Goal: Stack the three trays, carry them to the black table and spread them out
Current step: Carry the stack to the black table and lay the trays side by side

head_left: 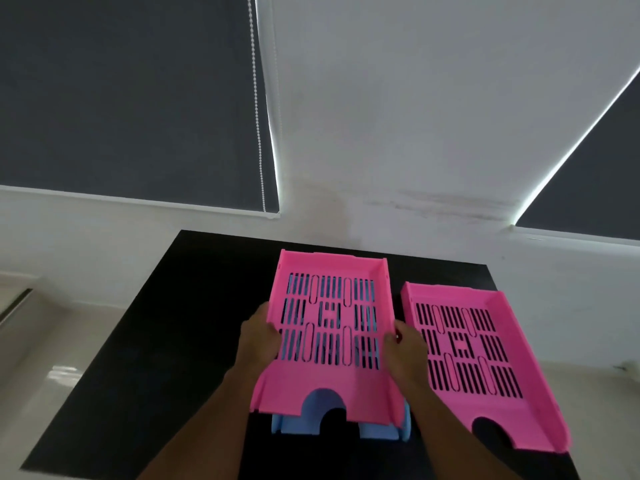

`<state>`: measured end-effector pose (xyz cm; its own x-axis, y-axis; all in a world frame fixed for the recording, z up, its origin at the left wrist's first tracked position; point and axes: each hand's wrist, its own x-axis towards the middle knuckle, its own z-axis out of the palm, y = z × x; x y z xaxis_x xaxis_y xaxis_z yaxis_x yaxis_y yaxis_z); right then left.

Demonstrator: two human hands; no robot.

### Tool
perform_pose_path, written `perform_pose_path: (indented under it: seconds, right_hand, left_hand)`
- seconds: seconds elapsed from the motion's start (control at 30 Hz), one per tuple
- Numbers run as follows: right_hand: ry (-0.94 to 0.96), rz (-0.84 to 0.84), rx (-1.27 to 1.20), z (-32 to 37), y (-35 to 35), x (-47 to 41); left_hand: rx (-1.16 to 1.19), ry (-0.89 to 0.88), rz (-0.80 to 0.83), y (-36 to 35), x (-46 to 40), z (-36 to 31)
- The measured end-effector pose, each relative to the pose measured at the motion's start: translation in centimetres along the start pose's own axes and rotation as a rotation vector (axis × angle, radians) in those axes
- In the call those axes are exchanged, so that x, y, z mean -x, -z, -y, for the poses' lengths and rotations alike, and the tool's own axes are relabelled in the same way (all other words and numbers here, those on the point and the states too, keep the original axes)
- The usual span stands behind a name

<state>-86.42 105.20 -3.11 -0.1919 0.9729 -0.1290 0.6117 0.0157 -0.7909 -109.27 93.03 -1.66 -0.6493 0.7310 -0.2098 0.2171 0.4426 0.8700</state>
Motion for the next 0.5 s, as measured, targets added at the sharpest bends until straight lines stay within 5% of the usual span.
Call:
perform_pose_path:
  seconds: [0.5]
  right_hand:
    - [0.169, 0.193, -0.022, 9.6, -15.1, 4.5]
  left_hand:
    - [-0.250, 0.082, -0.222, 17.0, -2.8, 8.8]
